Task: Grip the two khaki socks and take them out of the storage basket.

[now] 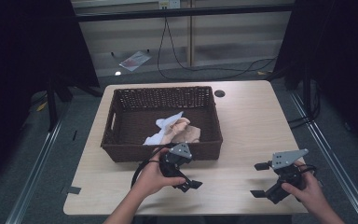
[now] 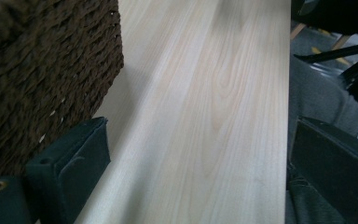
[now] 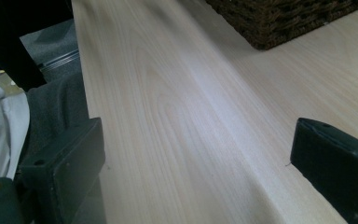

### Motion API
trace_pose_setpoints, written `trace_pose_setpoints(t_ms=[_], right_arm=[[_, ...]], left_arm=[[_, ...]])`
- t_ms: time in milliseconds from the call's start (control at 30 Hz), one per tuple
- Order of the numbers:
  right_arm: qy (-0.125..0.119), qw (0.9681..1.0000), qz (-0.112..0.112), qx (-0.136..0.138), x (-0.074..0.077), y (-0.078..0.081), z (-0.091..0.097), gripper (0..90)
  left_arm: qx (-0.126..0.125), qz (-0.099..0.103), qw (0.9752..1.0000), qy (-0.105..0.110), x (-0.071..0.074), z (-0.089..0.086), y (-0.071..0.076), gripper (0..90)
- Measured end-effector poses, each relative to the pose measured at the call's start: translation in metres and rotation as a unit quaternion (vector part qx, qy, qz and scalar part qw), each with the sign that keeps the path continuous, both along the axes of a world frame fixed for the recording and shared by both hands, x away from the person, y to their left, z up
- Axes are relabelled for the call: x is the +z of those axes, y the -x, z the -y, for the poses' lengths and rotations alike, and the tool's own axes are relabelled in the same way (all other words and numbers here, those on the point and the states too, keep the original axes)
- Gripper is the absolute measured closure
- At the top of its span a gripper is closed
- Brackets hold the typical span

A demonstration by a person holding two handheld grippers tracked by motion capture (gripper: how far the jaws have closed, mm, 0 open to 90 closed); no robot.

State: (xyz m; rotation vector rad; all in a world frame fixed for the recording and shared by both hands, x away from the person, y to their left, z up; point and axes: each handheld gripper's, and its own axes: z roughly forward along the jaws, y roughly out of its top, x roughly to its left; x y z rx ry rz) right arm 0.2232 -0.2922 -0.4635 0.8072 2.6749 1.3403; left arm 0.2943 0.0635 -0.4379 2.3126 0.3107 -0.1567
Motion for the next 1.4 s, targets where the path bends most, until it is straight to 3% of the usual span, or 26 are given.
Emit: trace_pose_setpoints(t_ms=[233,367,533,833,1400], right_arm=[[0.001,1.0000,0.004,-0.001,0.001,-0.002,-0.002,2.4],[0.002,1.0000,0.006,0.002,0.001,-0.003,-0.002,2.4],[0.001,1.0000,0.003,0.007,0.001,-0.002,-0.003,2.4],[0.000,1.0000,0.006,0.003,0.002,-0.003,-0.001,2.4],[-0.003,1.0000,0.005,0.006,0.002,-0.002,-0.001,2.4]], left_arm=[[0.007,-0.003,0.9999,-0.013,0.001,-0.003,-0.001,5.1],[0.010,0.002,0.9995,-0.031,0.009,-0.007,-0.001,5.4],[0.017,-0.002,0.9997,-0.016,0.025,-0.010,-0.004,6.1],[0.008,-0.007,0.9996,-0.027,0.037,-0.007,-0.007,6.4],[0.027,-0.009,0.9992,-0.029,0.074,-0.012,-0.028,6.6]])
